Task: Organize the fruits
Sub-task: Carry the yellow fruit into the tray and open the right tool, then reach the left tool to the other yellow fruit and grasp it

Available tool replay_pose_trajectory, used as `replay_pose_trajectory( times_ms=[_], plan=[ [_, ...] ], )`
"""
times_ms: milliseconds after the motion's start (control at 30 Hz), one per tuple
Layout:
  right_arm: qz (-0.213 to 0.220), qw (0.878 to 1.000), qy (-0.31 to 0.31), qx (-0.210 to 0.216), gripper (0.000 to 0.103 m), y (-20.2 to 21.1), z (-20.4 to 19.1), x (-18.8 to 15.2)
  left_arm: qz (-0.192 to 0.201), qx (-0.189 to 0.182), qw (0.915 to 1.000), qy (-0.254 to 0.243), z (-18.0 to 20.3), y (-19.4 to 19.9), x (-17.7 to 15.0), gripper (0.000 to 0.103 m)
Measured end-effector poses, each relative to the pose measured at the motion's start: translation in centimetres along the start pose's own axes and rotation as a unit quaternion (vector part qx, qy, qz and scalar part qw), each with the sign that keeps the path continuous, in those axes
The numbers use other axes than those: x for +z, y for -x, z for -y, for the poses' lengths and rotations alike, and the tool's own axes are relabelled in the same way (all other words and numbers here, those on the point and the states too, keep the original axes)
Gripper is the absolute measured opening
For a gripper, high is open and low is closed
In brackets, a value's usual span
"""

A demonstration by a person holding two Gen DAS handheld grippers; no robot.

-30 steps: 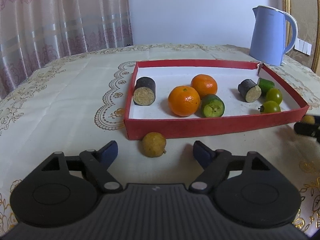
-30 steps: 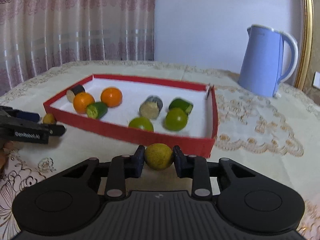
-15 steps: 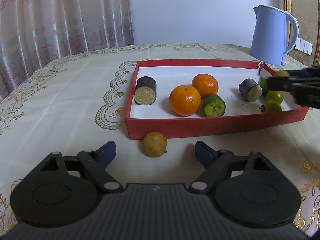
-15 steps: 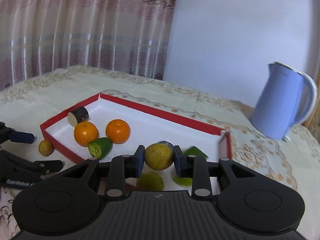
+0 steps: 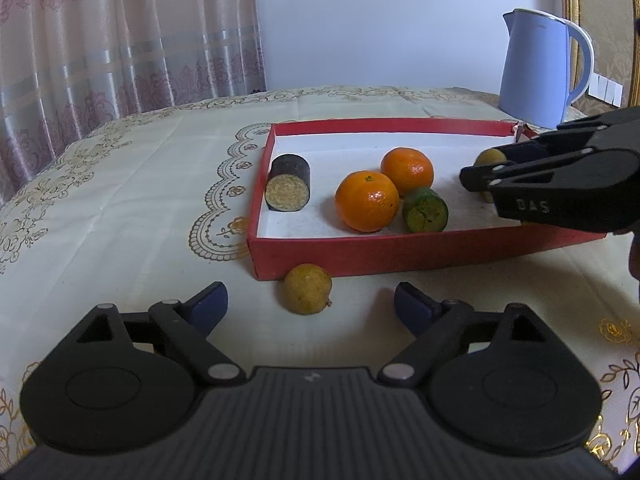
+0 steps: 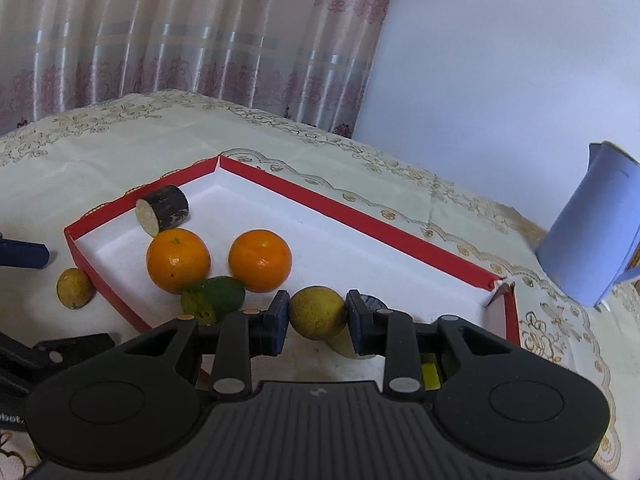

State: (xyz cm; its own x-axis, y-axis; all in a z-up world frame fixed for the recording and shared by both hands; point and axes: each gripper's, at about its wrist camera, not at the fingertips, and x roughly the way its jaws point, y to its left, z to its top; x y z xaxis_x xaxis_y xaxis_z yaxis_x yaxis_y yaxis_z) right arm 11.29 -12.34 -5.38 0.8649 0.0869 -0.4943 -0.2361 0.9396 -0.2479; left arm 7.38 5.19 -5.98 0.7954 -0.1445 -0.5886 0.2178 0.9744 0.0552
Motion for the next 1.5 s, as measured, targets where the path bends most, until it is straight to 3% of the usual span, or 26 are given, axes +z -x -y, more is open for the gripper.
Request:
replay_pose_trajectory(
  times_ms=[400, 467, 533, 567, 800, 1033, 1267, 1500],
  plan=[
    [-0.012, 1.000, 0.014, 0.005, 0.030, -1.1, -0.9, 0.3, 0.000, 0.000, 1.0000, 0.000, 0.0, 0.0, 0.0, 0.091],
    [-0.012, 1.000, 0.006, 0.001, 0.041, -0.7, -0.6, 0.3, -0.001, 0.000, 1.0000, 0.001, 0.0, 0.0, 0.0, 0.091],
    [-0.008, 1.000, -0.010, -0.001, 0.077, 0.0, -0.1, 0.0, -0.001, 0.000, 1.0000, 0.002, -0.1, 0.0, 0.0, 0.092],
    [-0.001, 1.000, -0.020, -0.007, 0.082, 0.6, 0.3, -0.3, -0.002, 0.000, 1.0000, 0.004, -0.2, 0.0, 0.0, 0.092],
    [0.042, 0.992, -0.114, -0.031, 0.083, 6.1, 3.8, -4.4, -0.004, -0.001, 0.9999, 0.011, -0.5, -0.1, 0.0, 0.092],
    [0.083, 0.971, -0.204, -0.097, 0.091, 10.3, 8.3, -10.0, -0.004, 0.006, 0.9999, 0.009, -0.3, -0.2, 0.0, 0.092],
    [0.040, 0.948, -0.298, -0.102, 0.094, 9.4, 12.2, -12.5, -0.002, 0.020, 0.9998, 0.009, -0.1, -0.1, 0.0, 0.091],
    [0.010, 0.932, -0.351, -0.085, 0.094, 8.5, 13.7, -13.5, -0.002, 0.021, 0.9997, 0.013, -0.2, 0.0, 0.0, 0.079]
  ],
)
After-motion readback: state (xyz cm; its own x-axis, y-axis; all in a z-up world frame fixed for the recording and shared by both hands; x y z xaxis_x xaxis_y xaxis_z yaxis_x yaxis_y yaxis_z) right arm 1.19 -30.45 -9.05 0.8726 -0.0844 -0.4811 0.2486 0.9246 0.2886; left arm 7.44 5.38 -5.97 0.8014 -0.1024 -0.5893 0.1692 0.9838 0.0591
